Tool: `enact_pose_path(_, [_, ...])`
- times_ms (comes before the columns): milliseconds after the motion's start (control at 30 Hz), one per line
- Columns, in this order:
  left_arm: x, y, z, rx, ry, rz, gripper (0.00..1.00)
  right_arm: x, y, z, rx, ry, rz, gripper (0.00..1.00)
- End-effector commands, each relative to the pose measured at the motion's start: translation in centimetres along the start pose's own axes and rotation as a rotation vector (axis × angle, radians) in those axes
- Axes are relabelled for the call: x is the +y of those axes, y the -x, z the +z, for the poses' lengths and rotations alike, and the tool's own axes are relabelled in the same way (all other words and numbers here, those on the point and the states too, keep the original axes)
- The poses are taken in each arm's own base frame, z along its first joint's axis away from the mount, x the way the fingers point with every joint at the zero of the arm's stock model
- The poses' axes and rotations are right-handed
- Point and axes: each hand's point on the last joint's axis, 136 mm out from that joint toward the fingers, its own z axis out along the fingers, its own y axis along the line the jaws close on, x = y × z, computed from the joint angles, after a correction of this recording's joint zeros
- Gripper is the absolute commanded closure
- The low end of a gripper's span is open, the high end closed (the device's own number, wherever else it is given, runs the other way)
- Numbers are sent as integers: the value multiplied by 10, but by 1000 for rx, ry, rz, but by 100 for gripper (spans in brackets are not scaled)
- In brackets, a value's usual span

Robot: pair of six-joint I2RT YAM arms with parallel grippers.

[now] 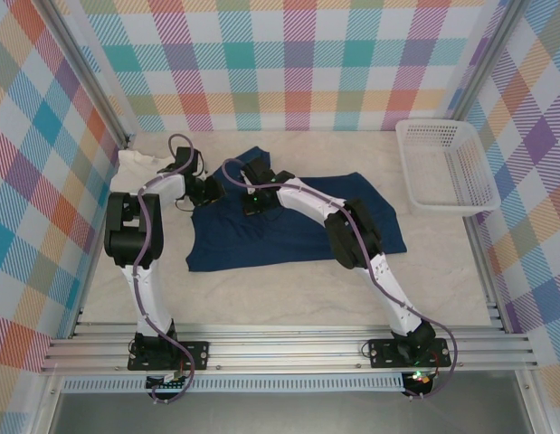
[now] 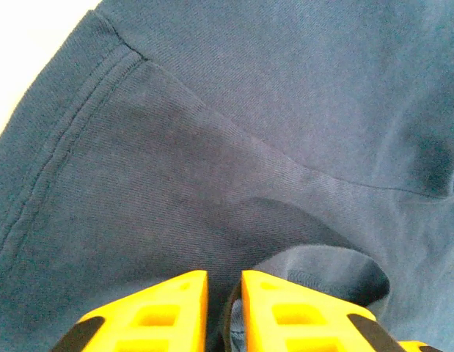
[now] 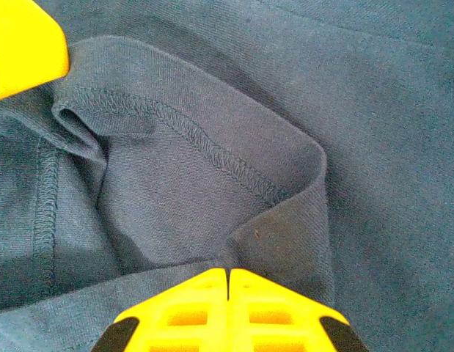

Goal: Fold the inside-out t-shirt

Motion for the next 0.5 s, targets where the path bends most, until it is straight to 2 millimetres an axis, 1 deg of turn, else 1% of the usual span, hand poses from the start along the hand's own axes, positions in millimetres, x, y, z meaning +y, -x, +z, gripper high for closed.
enact_pose_path(0, [-12, 2, 0, 16, -27, 30, 86, 5, 15, -15, -40, 12, -6, 100])
enact_pose_path(133, [-14, 4, -1, 14, -32, 35, 93, 6, 26, -29, -77, 31, 2, 100])
enact_pose_path(300, [-20, 8, -5, 8, -49, 34, 100, 6, 38, -48, -123, 62, 16, 100])
enact_pose_path(467, [-26, 11, -9, -2, -68, 30, 100, 2, 45, -66, -161, 87, 32, 100])
